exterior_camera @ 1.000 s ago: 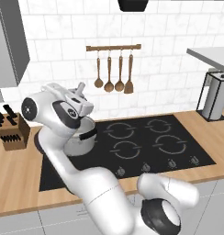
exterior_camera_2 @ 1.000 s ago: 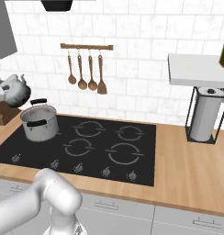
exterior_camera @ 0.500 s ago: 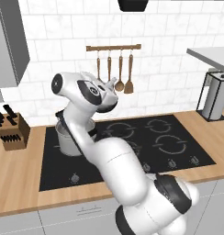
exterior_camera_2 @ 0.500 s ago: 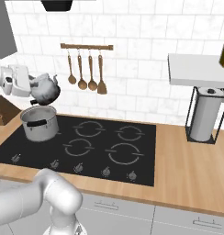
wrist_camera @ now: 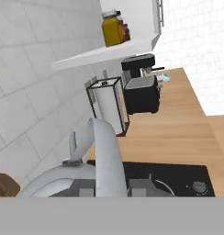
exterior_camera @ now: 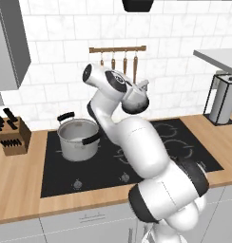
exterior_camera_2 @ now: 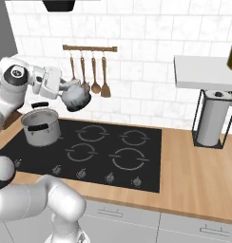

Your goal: Pick the kettle from the counter and place it on a stove burner. Then turn the burner on.

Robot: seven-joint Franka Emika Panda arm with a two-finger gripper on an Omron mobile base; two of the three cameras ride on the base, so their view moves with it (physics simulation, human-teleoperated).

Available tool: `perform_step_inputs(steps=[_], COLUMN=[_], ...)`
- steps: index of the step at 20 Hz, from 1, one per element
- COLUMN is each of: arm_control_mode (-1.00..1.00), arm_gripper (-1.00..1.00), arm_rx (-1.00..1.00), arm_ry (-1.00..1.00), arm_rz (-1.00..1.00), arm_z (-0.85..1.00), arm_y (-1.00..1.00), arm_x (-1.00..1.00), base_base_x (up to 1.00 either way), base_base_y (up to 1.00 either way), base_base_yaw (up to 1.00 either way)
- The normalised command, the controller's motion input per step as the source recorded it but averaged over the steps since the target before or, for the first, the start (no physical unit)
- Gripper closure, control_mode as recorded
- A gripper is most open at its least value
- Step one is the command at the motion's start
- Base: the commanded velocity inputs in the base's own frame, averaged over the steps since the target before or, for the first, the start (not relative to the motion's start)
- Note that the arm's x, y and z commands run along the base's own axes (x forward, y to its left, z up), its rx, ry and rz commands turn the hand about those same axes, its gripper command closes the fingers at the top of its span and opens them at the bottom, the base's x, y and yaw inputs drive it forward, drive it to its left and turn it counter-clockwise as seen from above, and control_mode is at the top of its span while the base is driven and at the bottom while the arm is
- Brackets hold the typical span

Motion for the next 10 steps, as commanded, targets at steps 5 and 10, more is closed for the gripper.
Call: perform_step_inputs(steps=[5, 10], arm_control_mode=[-1.0, -1.0], arm_gripper=[1.0, 1.0], arm_rx=[0.03, 0.0], arm_ry=[0.08, 0.05], arm_rz=[-0.07, -0.02], arm_z=[-0.6, -0.57], arm_y=[-1.0, -1.0], arm_x=[0.03, 0.06], base_base_x=[0.0, 0.0], base_base_y=[0.0, 0.0], base_base_yaw=[0.0, 0.0])
